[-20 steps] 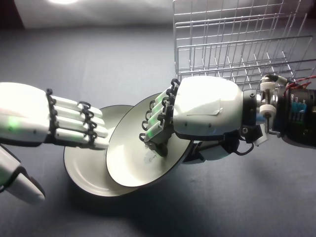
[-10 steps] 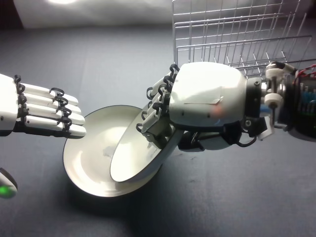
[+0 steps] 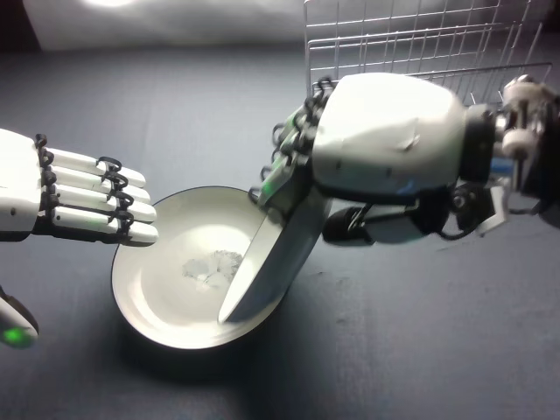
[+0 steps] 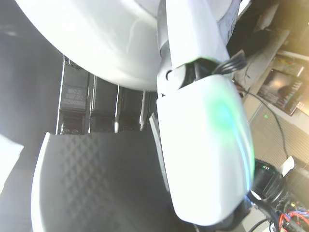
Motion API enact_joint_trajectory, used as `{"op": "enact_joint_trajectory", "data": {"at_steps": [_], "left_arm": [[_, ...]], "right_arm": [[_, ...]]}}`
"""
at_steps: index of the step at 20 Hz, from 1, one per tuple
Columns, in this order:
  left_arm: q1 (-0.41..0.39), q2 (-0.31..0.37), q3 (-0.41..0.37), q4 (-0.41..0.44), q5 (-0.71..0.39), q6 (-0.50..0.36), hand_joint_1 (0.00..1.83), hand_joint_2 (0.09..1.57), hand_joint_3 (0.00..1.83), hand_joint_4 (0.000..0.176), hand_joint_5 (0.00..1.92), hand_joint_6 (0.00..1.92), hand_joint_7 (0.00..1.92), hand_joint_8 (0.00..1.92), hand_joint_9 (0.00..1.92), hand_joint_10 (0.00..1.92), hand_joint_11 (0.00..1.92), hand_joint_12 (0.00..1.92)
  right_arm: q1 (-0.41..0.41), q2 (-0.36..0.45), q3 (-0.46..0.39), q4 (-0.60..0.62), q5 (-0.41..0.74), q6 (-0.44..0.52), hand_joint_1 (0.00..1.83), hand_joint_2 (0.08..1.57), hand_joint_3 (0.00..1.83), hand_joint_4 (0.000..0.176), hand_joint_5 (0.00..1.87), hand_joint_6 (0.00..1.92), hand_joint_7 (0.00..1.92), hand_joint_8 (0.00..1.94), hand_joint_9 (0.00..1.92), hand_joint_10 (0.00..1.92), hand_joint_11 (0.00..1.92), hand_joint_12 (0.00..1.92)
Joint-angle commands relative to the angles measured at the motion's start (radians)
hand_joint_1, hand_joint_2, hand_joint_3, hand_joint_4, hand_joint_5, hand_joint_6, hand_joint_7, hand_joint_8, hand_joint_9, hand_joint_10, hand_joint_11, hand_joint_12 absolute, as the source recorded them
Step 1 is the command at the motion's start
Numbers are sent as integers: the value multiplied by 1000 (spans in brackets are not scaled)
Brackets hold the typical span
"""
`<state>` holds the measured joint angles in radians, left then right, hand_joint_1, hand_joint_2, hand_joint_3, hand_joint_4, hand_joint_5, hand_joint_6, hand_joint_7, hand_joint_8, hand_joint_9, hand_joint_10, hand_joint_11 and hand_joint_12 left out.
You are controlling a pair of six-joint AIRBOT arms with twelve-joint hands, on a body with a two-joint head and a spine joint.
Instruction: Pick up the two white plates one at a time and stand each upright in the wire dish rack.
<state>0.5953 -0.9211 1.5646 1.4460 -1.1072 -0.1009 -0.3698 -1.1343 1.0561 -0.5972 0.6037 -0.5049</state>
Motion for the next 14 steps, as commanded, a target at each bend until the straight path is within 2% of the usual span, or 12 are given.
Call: {"op": "enact_joint_trajectory", "data": {"at_steps": [1, 2, 6, 8, 14], "left_arm": [[-2, -2, 9, -73, -35, 2, 0, 1057, 1, 0, 0, 0, 0, 0, 0, 0, 0, 0], [-2, -4, 13, -73, -34, 4, 0, 1058, 2, 0, 0, 0, 0, 0, 0, 0, 0, 0], [4, -12, 31, -73, -33, 18, 0, 1055, 0, 0, 0, 0, 0, 0, 0, 0, 1, 0], [9, -19, 43, -73, -30, 18, 0, 1059, 2, 0, 0, 0, 0, 0, 0, 0, 0, 0], [9, -30, 53, -73, -19, 18, 0, 1059, 2, 0, 2, 1, 0, 0, 0, 0, 0, 0]], "right_arm": [[27, 10, -8, 52, 127, 1, 1383, 1094, 0, 0, 900, 1030, 1050, 822, 999, 1119, 780, 1228], [37, 18, -10, 70, 127, 1, 1386, 1087, 0, 0, 912, 1001, 1068, 799, 1016, 1093, 797, 1207], [70, 38, -17, 120, 120, 4, 1380, 1101, 2, 0, 924, 1004, 985, 942, 981, 1137, 762, 1243], [95, 47, -19, 157, 104, 9, 1380, 1101, 0, 0, 939, 983, 982, 936, 982, 1144, 765, 1247], [169, 68, -30, 322, 15, 18, 1381, 1101, 1, 0, 927, 999, 968, 967, 1001, 1108, 792, 1214]]}}
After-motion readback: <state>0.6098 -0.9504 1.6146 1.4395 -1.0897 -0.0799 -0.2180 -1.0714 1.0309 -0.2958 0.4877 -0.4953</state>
